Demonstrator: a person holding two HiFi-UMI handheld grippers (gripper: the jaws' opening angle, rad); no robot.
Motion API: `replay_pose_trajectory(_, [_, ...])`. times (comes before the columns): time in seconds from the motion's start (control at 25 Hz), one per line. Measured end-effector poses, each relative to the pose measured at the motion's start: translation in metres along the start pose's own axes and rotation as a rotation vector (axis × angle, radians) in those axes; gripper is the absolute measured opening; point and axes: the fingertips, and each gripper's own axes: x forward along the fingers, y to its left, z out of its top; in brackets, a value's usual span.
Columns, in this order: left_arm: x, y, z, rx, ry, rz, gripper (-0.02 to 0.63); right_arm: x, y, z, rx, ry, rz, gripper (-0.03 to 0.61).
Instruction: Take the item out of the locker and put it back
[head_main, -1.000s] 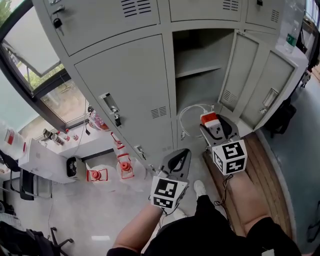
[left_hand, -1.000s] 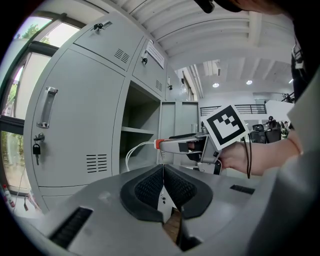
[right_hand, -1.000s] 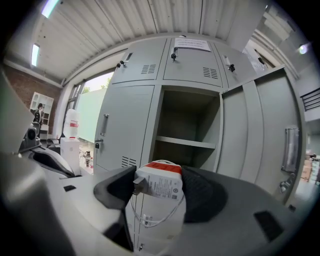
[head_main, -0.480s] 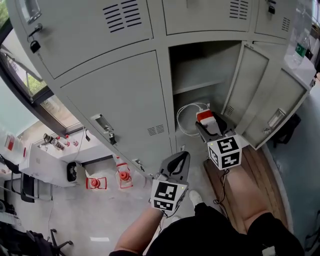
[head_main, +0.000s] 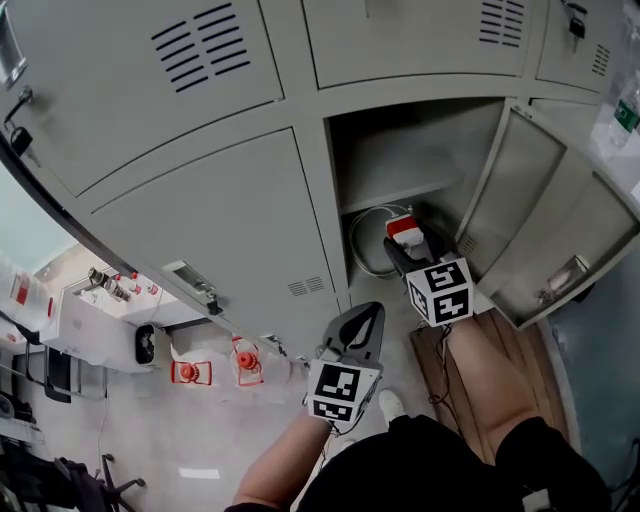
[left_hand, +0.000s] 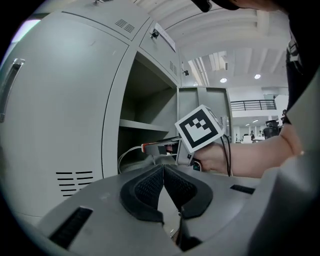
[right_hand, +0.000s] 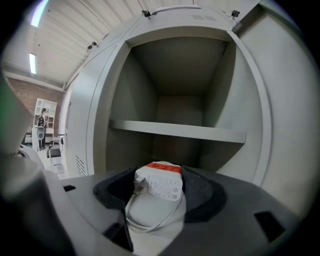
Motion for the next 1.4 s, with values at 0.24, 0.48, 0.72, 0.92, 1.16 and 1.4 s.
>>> replay_pose_trajectory(0.24, [0.026, 0.009, -0.002, -0.011, 0.007, 0.014, 0.017, 0.041, -0.013, -0.017, 0.010, 0.050, 0.019, 0.336])
replay_pose_trajectory(0.48, [0.045, 0.014, -0.003, -0.014, 0.014, 0.017, 0.015, 0.073, -0.017, -0.041, -0.016, 0.127, 0.047, 0.336])
replay_pose_trajectory(0.72, [0.054, 0.017, -0.005, -0.018, 0.024, 0.021, 0.015, 0.095, -0.014, -0.063, -0.053, 0.201, 0.078, 0.336])
replay_pose_trajectory(0.92, [0.058, 0.021, -0.007, -0.025, 0.029, 0.028, 0.015, 0.103, -0.011, -0.074, -0.064, 0.240, 0.091, 0.336])
replay_pose_trajectory(1.16, [0.060, 0.024, -0.008, -0.027, 0.034, 0.027, 0.015, 0.107, -0.010, -0.083, -0.064, 0.264, 0.093, 0.337])
replay_pose_trajectory(1.4, [0.062, 0.024, -0.010, -0.028, 0.040, 0.024, 0.015, 0.107, -0.011, -0.099, -0.063, 0.313, 0.097, 0.337])
